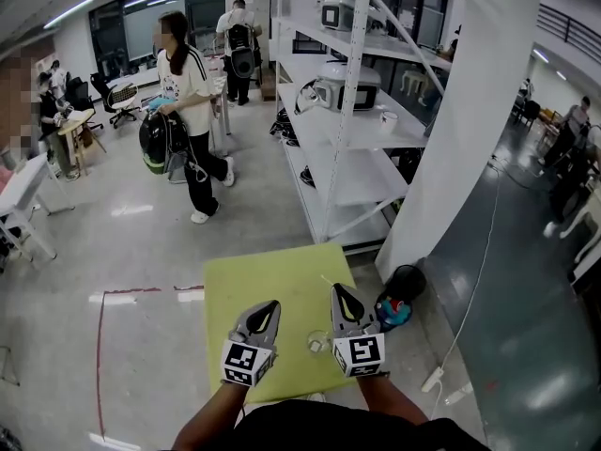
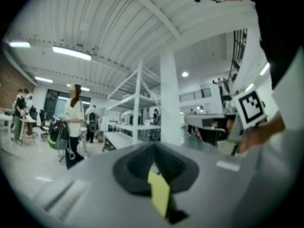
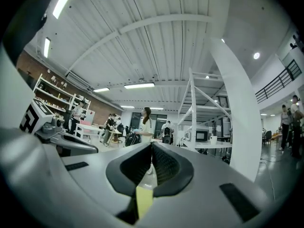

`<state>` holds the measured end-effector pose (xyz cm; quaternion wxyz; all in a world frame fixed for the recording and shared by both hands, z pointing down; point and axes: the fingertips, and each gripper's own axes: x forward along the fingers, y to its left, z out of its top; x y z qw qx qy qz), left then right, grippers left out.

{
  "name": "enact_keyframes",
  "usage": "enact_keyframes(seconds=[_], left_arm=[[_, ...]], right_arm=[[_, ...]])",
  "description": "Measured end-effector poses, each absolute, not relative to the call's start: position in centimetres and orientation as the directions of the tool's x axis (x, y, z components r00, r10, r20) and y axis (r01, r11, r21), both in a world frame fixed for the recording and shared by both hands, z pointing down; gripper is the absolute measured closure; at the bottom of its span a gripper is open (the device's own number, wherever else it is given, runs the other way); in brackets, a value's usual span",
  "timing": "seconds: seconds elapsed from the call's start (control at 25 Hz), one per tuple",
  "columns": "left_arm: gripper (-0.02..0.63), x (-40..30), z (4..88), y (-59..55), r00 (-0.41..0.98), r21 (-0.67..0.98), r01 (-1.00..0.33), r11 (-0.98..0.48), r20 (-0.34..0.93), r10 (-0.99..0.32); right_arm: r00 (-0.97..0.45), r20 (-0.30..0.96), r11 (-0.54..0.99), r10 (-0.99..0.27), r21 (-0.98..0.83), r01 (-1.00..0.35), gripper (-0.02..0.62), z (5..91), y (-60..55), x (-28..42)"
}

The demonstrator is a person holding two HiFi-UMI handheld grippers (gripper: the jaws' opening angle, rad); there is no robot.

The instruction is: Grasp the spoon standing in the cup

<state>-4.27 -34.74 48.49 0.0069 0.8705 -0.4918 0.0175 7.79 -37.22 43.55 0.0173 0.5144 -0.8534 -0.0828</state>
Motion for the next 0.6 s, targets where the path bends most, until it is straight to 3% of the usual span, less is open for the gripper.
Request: enact_keyframes(seconds=[0.6], left_arm=[[0.598, -6.0, 46.6, -35.4, 0.485, 0.007, -0.875, -0.485, -0.012, -0.875]], right_arm=[[-0.466, -0.076, 0.450, -0.881, 0.163, -0.878, 0.584, 42.7, -37.3, 7.4]])
